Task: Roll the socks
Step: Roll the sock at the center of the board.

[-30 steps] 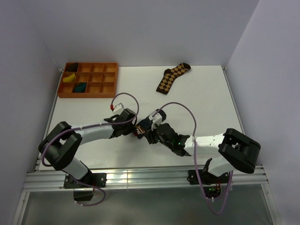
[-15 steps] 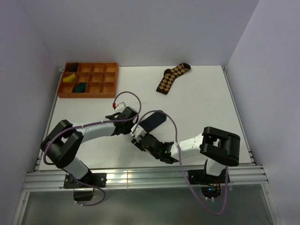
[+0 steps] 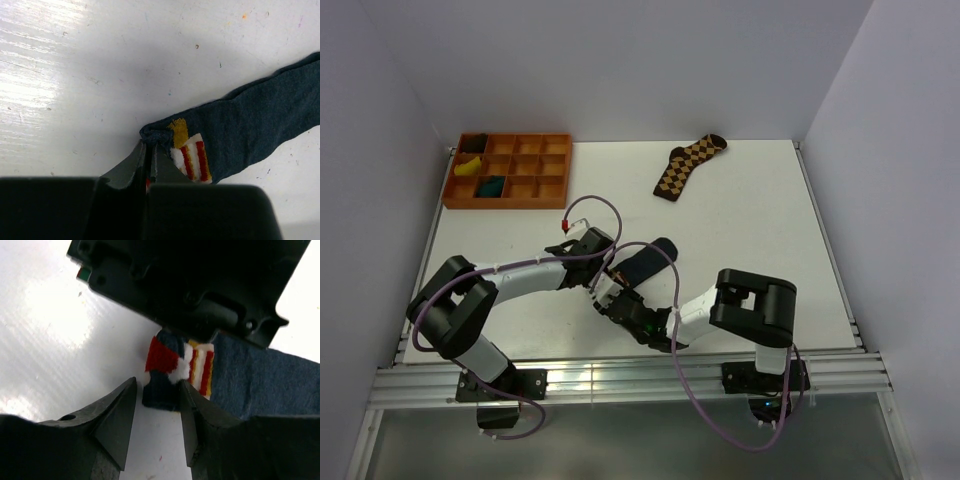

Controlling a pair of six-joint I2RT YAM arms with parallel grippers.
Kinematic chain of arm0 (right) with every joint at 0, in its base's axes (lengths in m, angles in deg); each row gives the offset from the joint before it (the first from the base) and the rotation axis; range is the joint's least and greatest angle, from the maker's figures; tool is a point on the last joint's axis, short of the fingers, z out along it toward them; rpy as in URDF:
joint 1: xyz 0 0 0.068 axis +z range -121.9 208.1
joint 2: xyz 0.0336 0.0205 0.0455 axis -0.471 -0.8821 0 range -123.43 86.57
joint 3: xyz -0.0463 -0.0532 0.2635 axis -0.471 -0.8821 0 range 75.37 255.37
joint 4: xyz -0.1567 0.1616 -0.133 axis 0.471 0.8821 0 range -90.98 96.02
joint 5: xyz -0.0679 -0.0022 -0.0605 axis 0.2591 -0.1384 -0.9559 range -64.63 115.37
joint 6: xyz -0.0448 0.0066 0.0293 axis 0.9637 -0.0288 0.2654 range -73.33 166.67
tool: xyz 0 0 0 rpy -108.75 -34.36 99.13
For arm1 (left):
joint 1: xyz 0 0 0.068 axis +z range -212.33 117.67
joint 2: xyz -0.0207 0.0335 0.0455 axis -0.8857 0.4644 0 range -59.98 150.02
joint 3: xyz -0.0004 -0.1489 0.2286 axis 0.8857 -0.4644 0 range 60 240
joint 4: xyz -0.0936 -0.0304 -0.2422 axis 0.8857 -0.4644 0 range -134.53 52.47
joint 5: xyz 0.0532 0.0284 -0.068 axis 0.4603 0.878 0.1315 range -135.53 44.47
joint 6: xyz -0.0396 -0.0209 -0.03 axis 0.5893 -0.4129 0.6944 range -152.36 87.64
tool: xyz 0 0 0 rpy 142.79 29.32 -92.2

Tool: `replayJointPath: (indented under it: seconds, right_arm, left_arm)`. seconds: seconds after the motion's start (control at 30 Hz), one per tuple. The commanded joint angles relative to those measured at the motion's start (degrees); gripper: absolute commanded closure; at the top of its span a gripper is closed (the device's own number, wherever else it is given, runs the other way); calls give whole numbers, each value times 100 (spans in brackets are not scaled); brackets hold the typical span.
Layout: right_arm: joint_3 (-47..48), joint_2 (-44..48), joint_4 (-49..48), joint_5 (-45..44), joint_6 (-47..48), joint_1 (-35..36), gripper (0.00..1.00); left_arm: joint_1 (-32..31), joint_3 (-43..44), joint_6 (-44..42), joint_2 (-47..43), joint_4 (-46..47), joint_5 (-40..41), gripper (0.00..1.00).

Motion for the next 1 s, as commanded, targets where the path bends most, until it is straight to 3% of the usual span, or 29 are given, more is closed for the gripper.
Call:
replayJointPath:
  seconds: [0.0, 0.2, 0.37, 0.43, 0.57, 0.77, 0.97]
  right_arm:
    - [179, -214, -278, -332, 80, 37, 53]
    - [161, -372, -217, -412, -105, 37, 66]
    - [30, -189, 3, -210, -465, 28, 93]
    - [-32, -100, 117, -61, -649, 20, 99]
    - [-198, 145, 337, 693, -1176, -251, 100]
    - [-541, 576, 294, 1758, -1748, -832, 100]
    - [-832, 832, 100, 3076, -2293, -1596, 100]
  left_arm:
    - [-33, 83, -124, 111, -231, -171, 100]
    - [-33, 31, -72, 120, -161, -250, 100]
    - [-24, 4, 34, 93, -99, -224, 98]
    - [-15, -22, 69, 58, -73, -206, 93]
    - [37, -171, 253, -214, 67, -145, 79]
    - [371, -549, 543, -837, 419, -145, 51]
    - [521, -1146, 948, -1620, 1034, -39, 42]
